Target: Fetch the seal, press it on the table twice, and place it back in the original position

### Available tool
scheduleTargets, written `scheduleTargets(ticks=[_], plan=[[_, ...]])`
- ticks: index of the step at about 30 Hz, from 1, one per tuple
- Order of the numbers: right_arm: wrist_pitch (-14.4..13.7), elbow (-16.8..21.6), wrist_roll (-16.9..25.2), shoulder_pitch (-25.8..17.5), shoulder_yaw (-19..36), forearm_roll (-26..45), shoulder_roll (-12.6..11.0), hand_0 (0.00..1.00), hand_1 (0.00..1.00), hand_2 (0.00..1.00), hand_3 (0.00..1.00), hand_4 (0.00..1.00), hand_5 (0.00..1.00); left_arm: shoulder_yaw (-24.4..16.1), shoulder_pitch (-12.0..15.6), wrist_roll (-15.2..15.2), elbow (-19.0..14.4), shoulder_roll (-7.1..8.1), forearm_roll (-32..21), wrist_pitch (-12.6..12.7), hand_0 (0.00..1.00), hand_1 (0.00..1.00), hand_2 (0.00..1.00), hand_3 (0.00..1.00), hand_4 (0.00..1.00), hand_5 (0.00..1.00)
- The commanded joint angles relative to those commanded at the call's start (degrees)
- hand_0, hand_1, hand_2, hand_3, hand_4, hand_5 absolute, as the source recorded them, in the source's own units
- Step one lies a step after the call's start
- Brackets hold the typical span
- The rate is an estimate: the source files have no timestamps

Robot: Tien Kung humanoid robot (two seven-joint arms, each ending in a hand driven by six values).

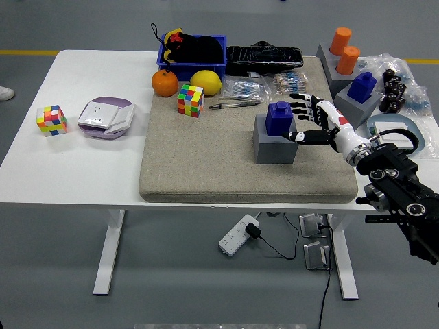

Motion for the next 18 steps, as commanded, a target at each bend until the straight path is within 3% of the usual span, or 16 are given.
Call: scheduleTargets(ticks=[7,18], plan=[[-0.56,-2.55,1.22,0.79,-2.26,1.58,0.61,0.834,0.784,0.783,0.815,0.906,0.002,0.36,-0.23,0.02,-0.08,-0.26,-0.13,-0.10,0.822,0.786,0.749,0.812,0.698,0.352],[-2.48,-5.28,4.39,2.99,-4.05,4.92,3.51,0.827,0.766,0.756,0.769,0.889,0.002,0.80,-0.47,-0.09,-0.08,-0.24,-0.19,0.07,0.822,0.787,0.750,0.812,0.703,0.352]])
